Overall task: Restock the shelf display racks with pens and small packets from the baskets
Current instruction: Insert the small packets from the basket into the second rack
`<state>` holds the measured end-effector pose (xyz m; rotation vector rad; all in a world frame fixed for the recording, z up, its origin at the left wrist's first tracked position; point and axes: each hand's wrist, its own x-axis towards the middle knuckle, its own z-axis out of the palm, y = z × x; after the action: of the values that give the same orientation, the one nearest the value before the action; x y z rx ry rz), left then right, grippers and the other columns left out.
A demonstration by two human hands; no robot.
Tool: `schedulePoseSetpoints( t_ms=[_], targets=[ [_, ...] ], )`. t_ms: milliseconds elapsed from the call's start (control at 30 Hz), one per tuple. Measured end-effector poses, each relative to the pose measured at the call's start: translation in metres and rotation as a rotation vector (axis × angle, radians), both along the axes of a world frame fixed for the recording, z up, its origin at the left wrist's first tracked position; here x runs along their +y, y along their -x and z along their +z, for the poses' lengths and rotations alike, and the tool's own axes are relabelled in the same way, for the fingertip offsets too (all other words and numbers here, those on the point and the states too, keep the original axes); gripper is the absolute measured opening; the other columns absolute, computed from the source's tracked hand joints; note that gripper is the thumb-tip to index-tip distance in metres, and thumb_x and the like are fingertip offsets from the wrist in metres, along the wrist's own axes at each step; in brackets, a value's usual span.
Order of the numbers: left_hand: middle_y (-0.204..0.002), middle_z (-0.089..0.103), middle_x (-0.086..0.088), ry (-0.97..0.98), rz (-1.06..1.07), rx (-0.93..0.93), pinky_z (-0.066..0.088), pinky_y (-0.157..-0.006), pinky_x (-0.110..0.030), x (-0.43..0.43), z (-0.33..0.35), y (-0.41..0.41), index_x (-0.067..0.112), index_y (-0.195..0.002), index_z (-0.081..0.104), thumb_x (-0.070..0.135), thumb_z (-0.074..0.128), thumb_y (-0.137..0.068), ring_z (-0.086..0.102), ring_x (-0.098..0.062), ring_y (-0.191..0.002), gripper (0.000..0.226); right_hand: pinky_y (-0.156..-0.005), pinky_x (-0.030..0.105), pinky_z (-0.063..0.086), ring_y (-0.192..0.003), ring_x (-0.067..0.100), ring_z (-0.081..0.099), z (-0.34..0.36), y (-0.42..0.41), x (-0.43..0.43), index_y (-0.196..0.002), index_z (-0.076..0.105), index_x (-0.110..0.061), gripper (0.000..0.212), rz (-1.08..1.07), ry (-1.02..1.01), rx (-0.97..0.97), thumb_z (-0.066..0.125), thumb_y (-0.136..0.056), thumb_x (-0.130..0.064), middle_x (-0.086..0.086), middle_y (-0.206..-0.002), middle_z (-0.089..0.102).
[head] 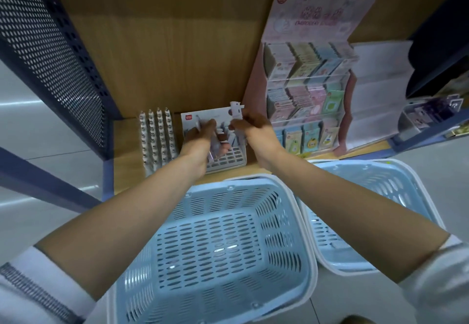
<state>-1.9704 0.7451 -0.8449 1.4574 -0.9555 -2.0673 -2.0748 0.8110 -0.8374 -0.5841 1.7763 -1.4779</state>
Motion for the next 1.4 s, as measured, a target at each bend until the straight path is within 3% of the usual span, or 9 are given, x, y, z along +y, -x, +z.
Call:
schedulePoseSetpoints(
  t_ms=[233,433,667,767,833,1000,1133,1267,1400],
  targets=[
    [-0.075,0.066,-0.004,0.115,-0.204,-0.044,0.039,-0.04,-0.018,-0.009,-0.001,-0.017,0.015,-0.09,0.064,0.035,0.069,-0.088,0.052,-0.011,-0.05,0.021,-0.063,0.017,0.049,-0.073,0.011,0.064,0.004,0.009,-0.01,-0.105,0.058,-0.001,0.021,0.132,-0.006,0.053,0.067,-0.087,-0.009,0.013,-0.096,0.068],
    [-0.085,0.072,-0.016,0.286,-0.33,-0.169,0.034,-0.039,-0.018,-0.017,0.004,-0.025,0.007,-0.099,0.068,0.022,0.073,-0.086,0.049,-0.01,-0.042,0.021,-0.067,0.026,0.05,-0.077,0.018,0.06,-0.002,0.016,-0.024,-0.075,0.061,-0.013,0.016,0.191,-0.005,0.093,0.063,-0.091,-0.016,0.009,-0.084,0.065],
    [-0.07,0.066,-0.005,0.471,-0.354,-0.305,0.04,-0.038,-0.015,-0.038,0.002,-0.039,0.009,-0.098,0.066,0.026,0.067,-0.089,0.055,-0.001,-0.038,0.02,-0.061,0.021,0.052,-0.06,0.007,0.062,-0.001,0.023,-0.039,-0.109,0.057,-0.008,0.02,0.216,0.052,0.171,0.061,-0.09,-0.003,0.001,-0.07,0.063],
    [-0.073,0.067,-0.011,0.635,-0.385,-0.44,0.056,-0.061,-0.031,-0.049,-0.005,-0.048,0.006,-0.095,0.064,0.034,0.059,-0.092,0.067,-0.017,-0.062,0.028,-0.064,0.022,0.051,-0.066,0.01,0.063,-0.012,0.03,-0.041,-0.099,0.062,-0.013,0.011,0.246,-0.027,0.291,0.063,-0.09,-0.007,0.005,-0.078,0.066],
    [-0.078,0.066,-0.018,0.722,-0.422,-0.511,0.052,-0.072,-0.045,-0.053,-0.007,-0.05,0.004,-0.093,0.06,0.032,0.056,-0.093,0.066,-0.032,-0.073,0.029,-0.068,0.021,0.05,-0.069,0.008,0.064,-0.021,0.034,-0.04,-0.092,0.067,-0.018,0.008,0.282,-0.079,0.4,0.066,-0.089,-0.012,0.003,-0.082,0.068],
    [-0.068,0.049,0.0,0.898,-0.506,-0.518,0.032,-0.056,-0.032,-0.057,-0.013,-0.055,0.015,-0.084,0.051,0.022,0.058,-0.093,0.049,-0.021,-0.065,0.013,-0.065,0.007,0.045,-0.065,-0.003,0.06,-0.043,0.027,-0.034,-0.093,0.07,-0.009,0.007,0.446,-0.189,0.605,0.065,-0.089,-0.008,-0.003,-0.081,0.066],
    [-0.064,0.053,0.006,0.939,-0.533,-0.445,0.044,-0.065,-0.036,-0.062,-0.023,-0.063,0.02,-0.08,0.053,0.024,0.065,-0.092,0.059,-0.025,-0.068,0.017,-0.063,-0.003,0.036,-0.066,-0.005,0.055,-0.056,0.022,-0.033,-0.094,0.072,-0.011,0.009,0.485,-0.201,0.798,0.066,-0.088,-0.012,-0.009,-0.084,0.062],
    [-0.063,0.054,0.013,0.945,-0.514,-0.428,0.039,-0.06,-0.027,-0.063,-0.029,-0.063,0.022,-0.083,0.058,0.027,0.07,-0.088,0.058,-0.018,-0.063,0.014,-0.061,0.013,0.05,-0.063,0.003,0.063,-0.05,0.035,-0.027,-0.087,0.065,-0.021,0.007,0.353,-0.126,0.763,0.063,-0.088,-0.014,-0.01,-0.073,0.066],
    [-0.082,0.066,0.001,0.939,-0.577,-0.403,0.043,-0.057,-0.024,-0.06,-0.027,-0.052,0.013,-0.111,0.063,0.029,0.07,-0.089,0.067,-0.02,-0.065,0.028,-0.06,0.017,0.048,-0.066,0.012,0.063,-0.037,0.056,-0.015,-0.078,0.06,-0.029,0.019,0.304,-0.183,0.781,0.063,-0.085,-0.012,-0.004,-0.07,0.065]
  ],
)
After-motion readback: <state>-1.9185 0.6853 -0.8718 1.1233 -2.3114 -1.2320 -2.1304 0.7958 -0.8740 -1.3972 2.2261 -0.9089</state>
